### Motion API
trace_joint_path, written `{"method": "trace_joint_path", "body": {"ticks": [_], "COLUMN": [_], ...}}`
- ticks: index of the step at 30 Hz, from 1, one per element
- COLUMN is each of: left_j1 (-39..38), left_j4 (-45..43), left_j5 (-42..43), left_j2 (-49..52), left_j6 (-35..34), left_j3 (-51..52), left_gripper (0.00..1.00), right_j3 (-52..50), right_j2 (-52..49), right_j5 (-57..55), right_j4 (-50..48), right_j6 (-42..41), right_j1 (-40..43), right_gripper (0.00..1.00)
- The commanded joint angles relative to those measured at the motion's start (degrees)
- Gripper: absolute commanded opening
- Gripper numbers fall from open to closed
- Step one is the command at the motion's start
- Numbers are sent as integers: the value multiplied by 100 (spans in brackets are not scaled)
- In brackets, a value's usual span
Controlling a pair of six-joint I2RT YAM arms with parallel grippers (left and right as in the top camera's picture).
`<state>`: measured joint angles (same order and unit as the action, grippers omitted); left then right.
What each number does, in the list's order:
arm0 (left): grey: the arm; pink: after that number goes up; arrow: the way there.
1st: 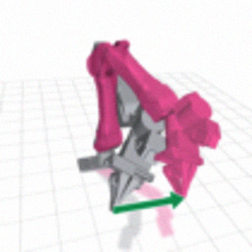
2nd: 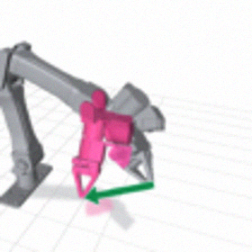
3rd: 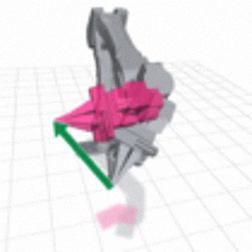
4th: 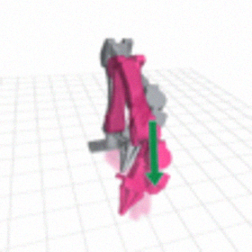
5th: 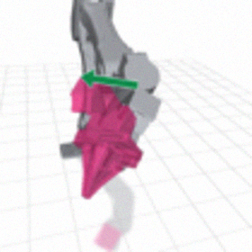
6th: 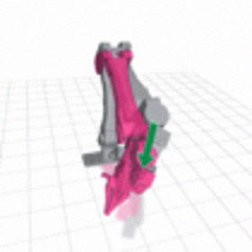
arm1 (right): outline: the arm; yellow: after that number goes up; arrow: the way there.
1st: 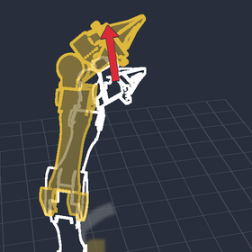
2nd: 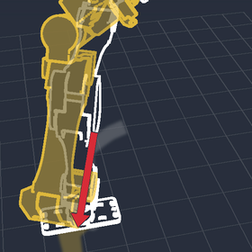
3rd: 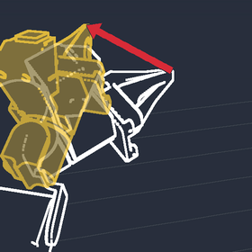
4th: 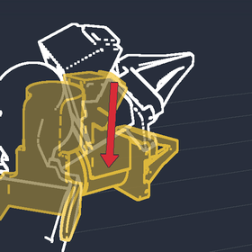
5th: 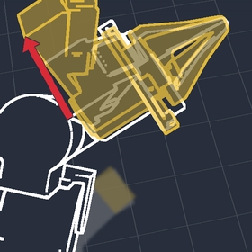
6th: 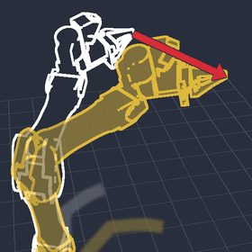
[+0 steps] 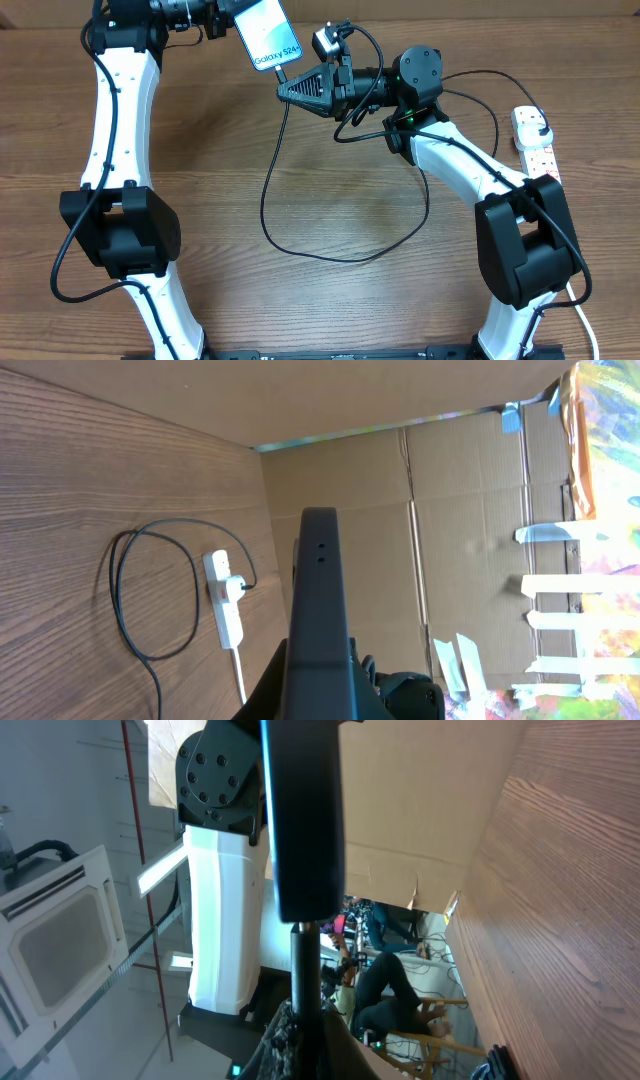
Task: Plug charger to phone and switch on socket
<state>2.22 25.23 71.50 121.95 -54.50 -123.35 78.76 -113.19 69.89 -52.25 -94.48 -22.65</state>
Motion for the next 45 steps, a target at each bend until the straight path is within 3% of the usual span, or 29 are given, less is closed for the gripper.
{"method": "trace_joint_path", "body": {"ticks": [1, 45], "left_j1": [-55, -24], "left_j4": [-20, -20], "left_j5": [247, 238], "left_j2": [-20, -20], "left_j6": [37, 48], "left_j3": [-55, -55], "left_gripper": [4, 4], "right_j3": [125, 125], "right_j2": [240, 240], "right_j5": [-85, -85], "right_j4": [-39, -39], "right_j6": [-4, 0], "right_j1": [-13, 190], "right_gripper": [4, 4]}}
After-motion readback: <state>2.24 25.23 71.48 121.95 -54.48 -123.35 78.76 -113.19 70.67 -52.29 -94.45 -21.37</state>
